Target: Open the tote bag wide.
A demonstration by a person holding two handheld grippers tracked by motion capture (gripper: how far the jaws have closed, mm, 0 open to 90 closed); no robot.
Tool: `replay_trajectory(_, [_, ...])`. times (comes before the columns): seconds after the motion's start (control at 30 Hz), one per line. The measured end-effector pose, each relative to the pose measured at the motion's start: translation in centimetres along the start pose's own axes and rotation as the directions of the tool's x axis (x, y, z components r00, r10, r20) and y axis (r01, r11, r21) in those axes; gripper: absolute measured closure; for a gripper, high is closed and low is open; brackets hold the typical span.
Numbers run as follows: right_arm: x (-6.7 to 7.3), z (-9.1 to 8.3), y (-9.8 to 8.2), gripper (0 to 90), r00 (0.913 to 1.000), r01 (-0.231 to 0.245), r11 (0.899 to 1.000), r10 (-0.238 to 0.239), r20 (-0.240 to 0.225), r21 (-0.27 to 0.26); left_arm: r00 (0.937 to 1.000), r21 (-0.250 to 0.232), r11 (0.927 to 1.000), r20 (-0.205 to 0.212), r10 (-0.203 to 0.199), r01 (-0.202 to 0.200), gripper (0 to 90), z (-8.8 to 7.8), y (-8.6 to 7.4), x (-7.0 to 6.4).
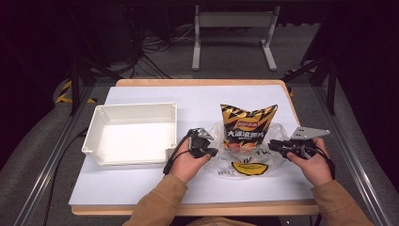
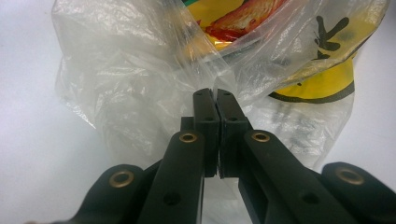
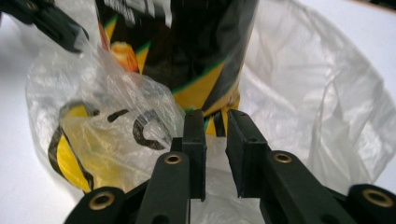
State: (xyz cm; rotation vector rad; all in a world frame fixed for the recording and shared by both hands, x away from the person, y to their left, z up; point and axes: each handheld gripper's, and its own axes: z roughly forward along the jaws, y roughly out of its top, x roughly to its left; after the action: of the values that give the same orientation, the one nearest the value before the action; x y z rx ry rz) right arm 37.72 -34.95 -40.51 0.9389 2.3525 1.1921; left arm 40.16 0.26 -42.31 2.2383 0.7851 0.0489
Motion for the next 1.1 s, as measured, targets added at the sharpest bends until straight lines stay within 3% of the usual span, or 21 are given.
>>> replay_trajectory(0.13, [0.2,0.4,-0.6,67.8,1.0,-0.01,0.998,0.01,0.001,0.055,1.0,0.017,0.9999,0.006,-0.004,0.004,88.9,0.1,-0.2,0.0])
replay_trajectory(0.33, [0.5,1.3,-1.4,29.9,0.9976,0.02,0.985,-0.031,0.062,0.171,0.9998,0.014,0.9997,0.0,-0.018,0.018,87.6,0.1,-0.3,0.3])
replay_trajectory(0.43, [0.5,1.4,-1.6,23.7,0.9971,0.028,0.979,-0.042,0.064,0.202,0.9996,0.011,0.9995,-0.007,-0.028,0.028,85.3,0.1,-0.3,0.4])
replay_trajectory(0.8, [0.5,1.5,-2.1,17.4,0.9964,0.05,0.964,-0.066,0.054,0.261,0.9976,-0.026,0.9978,-0.031,-0.062,0.061,71.1,0.1,-0.2,0.6])
replay_trajectory(0.93, [0.5,1.5,-2.0,14.8,0.996,0.055,0.968,-0.07,0.054,0.244,0.9965,-0.051,0.9962,-0.041,-0.072,0.07,59.3,-0.1,-0.2,0.6])
replay_trajectory(1.1, [0.4,1.1,-1.7,11.8,0.9968,0.056,0.982,-0.065,0.046,0.181,0.9981,-0.084,0.9953,-0.036,-0.051,0.048,40.2,-0.7,0.0,0.4])
